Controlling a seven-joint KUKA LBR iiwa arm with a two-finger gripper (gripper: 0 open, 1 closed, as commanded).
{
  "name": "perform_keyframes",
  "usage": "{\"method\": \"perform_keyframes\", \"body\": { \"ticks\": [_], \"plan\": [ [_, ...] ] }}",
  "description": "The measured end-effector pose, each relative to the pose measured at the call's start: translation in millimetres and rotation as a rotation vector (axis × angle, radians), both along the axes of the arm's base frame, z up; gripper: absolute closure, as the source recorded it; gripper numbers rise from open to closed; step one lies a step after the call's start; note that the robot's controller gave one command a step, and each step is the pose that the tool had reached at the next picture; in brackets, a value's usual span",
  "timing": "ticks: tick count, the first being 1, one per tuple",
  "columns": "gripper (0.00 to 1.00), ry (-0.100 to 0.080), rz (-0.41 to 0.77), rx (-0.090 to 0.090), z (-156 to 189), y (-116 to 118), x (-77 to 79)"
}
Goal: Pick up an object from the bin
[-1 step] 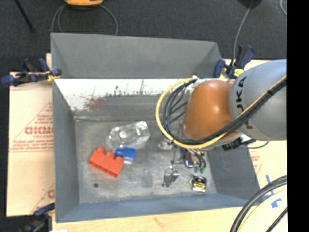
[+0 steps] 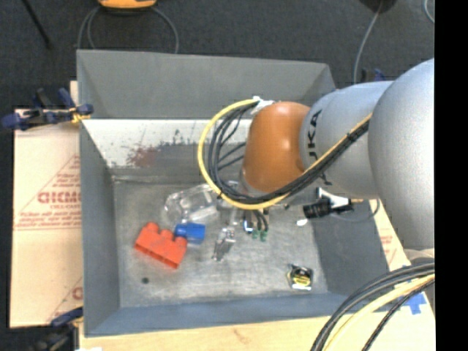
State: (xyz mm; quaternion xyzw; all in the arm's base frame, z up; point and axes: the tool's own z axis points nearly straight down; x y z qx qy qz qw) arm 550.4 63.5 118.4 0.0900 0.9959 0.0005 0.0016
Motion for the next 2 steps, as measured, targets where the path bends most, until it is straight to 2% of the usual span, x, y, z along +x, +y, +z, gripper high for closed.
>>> {"method": "perform_keyframes", "body": {
  "ticks": [1, 2],
  "plan": [
    [0.00, -0.005, 0.029, -0.002, -6.5, 6.7, 4.7],
    [0.00, 0.001, -0.049, 0.001, 10.3, 51.0, 34.9]
  ]
}}
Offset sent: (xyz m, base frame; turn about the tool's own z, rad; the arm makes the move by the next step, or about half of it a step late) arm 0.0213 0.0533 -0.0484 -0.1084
